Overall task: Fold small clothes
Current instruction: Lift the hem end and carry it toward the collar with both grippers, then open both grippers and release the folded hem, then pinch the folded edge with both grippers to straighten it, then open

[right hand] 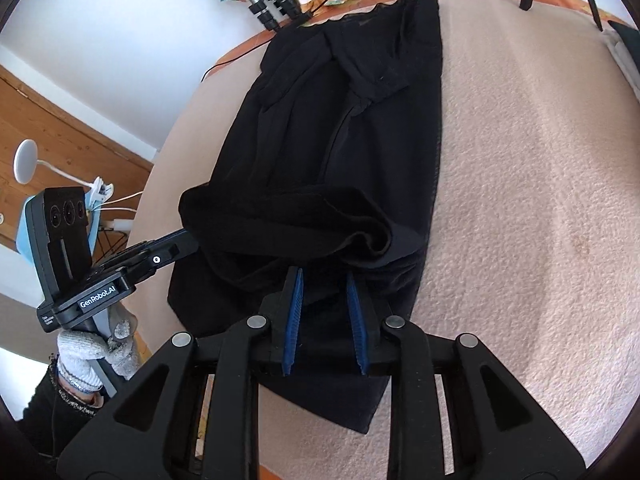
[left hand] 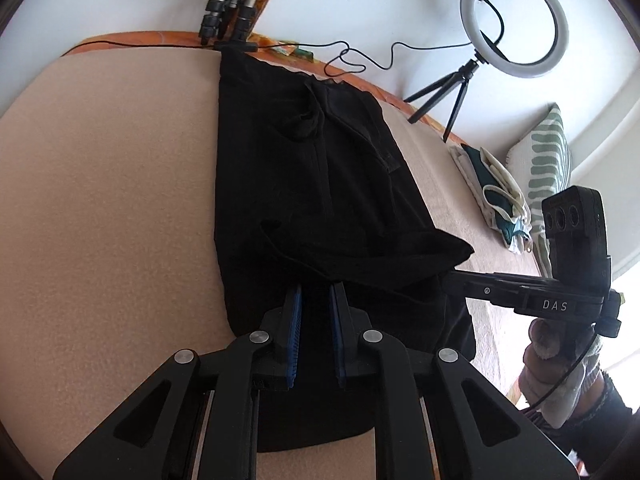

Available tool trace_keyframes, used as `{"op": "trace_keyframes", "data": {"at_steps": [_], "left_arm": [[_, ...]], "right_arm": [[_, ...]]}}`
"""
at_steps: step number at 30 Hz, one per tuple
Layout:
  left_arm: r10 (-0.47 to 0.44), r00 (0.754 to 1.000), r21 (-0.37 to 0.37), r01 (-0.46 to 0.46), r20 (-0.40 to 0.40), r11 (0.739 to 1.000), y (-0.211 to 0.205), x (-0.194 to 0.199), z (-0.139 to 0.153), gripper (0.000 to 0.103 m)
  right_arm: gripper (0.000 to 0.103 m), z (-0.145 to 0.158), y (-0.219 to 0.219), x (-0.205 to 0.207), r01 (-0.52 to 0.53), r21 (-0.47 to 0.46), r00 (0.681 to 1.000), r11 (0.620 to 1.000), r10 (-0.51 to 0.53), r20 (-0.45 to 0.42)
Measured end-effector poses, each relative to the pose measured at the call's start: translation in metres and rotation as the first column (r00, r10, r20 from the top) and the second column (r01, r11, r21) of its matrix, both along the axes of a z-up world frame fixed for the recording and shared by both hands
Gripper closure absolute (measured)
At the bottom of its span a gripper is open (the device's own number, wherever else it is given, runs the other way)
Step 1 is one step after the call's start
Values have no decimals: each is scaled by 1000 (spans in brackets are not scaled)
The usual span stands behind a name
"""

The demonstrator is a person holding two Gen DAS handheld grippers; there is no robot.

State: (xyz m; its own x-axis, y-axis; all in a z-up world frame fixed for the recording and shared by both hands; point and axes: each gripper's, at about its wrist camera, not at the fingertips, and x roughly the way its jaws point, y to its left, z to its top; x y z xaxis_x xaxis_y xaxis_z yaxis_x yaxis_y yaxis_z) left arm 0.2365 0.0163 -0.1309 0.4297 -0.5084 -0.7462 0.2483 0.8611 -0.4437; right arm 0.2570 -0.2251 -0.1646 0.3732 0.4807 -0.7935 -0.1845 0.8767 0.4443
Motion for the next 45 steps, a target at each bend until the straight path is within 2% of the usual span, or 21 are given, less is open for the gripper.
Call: {"op": "trace_keyframes", "data": {"at_steps": [3, 7, 8, 9, 10, 11, 12, 17, 20, 21, 22, 23, 24, 26, 31, 33, 35, 37, 41, 44, 45], "left_arm": [[46, 997, 18, -47, 66, 999, 11, 7, 12, 91], [21, 993, 28, -24, 113, 999, 26, 8, 24, 85], [7, 993, 39, -12, 116, 999, 29, 9, 24, 69], [-8, 994, 42, 3, 110, 999, 31, 10, 22, 47], [-23, 994, 40, 19, 105, 999, 31, 11, 19, 41], [-25, 994, 46, 21, 103, 999, 31, 12, 17, 41], [-33, 995, 55, 28, 99, 998, 28, 12, 15, 41], [-135, 981, 154, 114, 137, 982, 3, 14, 12, 41], [-167, 976, 159, 144, 142, 977, -6, 17, 8, 45], [-175, 975, 158, 152, 137, 976, -8, 19, 6, 62], [-181, 975, 158, 160, 128, 974, -9, 20, 3, 73], [-188, 975, 160, 169, 117, 973, -10, 22, 1, 91], [-190, 975, 162, 171, 115, 972, -11, 23, -1, 96], [-195, 972, 148, 176, 130, 973, -9, 23, 0, 99], [-92, 983, 158, 66, 160, 985, 5, 31, 7, 99], [-67, 986, 130, 47, 152, 990, 12, 35, 7, 98], [-43, 988, 181, 16, 147, 983, 13, 36, 7, 95], [-42, 990, 181, 17, 133, 983, 17, 35, 8, 94], [-46, 994, 153, 31, 97, 988, 30, 15, 13, 87], [-57, 996, 128, 47, 69, 991, 34, -10, 12, 68], [-55, 997, 116, 48, 57, 992, 34, -17, 11, 67]], "right_arm": [[79, 15, -13, 3, 45, -27, 996, 999, -43, 77], [76, 29, -16, -5, 6, -90, 988, 996, 8, 154], [70, 30, -15, -6, -12, -112, 986, 994, 31, 163], [66, 29, -12, -7, -25, -137, 985, 990, 49, 168], [57, 28, -10, -6, -37, -160, 984, 986, 64, 169], [51, 26, -6, -5, -44, -178, 983, 983, 74, 169], [50, 23, -4, -3, -51, -187, 982, 981, 83, 167], [50, 16, 2, 6, -59, -208, 982, 976, 94, 162], [50, 16, 7, 9, -66, -210, 980, 975, 104, 172], [52, 15, 8, 10, -66, -208, 980, 976, 102, 171], [59, 13, 7, 11, -61, -201, 981, 978, 96, 171], [71, 12, 7, 12, -61, -193, 982, 979, 93, 162], [77, 10, 7, 14, -61, -184, 984, 981, 90, 151], [94, 7, 5, 16, -50, -175, 988, 983, 75, 138], [97, 13, -18, 22, 56, -69, 988, 996, -46, 145], [97, 13, -25, 26, 96, -66, 986, 993, -86, 140], [97, 10, -29, 30, 109, -78, 988, 991, -100, 115], [96, 8, -33, 28, 112, -79, 990, 991, -104, 96], [82, 10, -43, 4, 84, -33, 995, 996, -83, 48], [71, 12, -46, -29, 52, 13, 998, 999, -53, 33], [71, 12, -45, -39, 35, 31, 999, 999, -36, 30]]}}
